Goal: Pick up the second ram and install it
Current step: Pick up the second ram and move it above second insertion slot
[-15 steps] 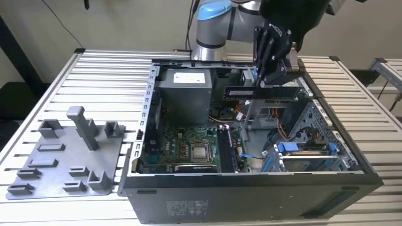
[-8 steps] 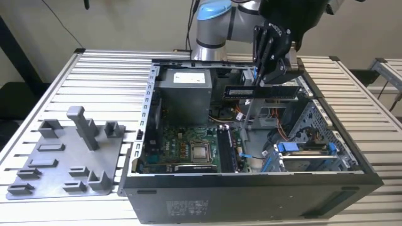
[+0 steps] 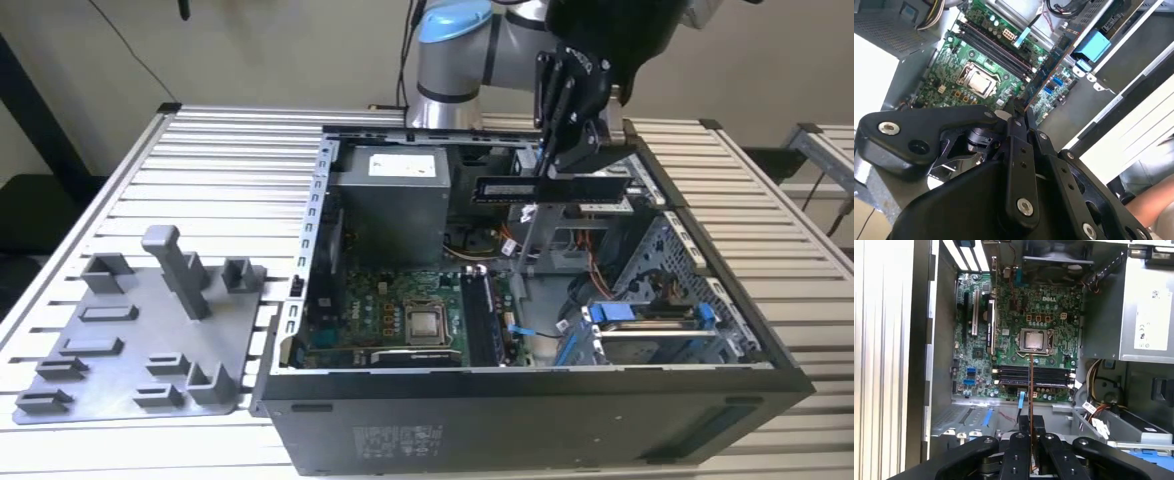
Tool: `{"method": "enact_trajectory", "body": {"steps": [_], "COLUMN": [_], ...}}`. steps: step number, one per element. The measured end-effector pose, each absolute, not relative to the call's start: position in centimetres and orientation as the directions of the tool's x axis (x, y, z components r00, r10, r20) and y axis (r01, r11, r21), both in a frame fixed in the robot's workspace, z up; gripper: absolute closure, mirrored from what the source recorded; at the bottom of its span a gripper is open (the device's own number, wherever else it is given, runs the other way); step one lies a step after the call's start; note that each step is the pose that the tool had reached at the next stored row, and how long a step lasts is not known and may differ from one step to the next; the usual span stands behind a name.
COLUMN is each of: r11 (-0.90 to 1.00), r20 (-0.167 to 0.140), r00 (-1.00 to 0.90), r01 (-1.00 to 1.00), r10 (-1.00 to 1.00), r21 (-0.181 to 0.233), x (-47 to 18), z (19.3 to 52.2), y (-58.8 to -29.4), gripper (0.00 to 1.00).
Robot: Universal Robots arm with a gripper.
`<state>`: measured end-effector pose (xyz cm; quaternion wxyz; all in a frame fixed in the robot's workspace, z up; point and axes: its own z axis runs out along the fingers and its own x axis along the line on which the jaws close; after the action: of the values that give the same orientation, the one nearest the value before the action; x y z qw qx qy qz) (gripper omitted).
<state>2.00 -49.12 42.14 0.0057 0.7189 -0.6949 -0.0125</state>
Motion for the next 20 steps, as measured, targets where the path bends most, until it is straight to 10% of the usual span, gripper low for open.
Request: {"method": "enact_trajectory", "body": {"steps": [20], "r11": [0.027], "r20": [-0.010], "r00": [-0.027], "r01": [-0.999], "r10": [-1.000], "r21": [0.024], "x": [1.5], "z": [41.5], "y": [-46.4], "gripper": [0.86]}}
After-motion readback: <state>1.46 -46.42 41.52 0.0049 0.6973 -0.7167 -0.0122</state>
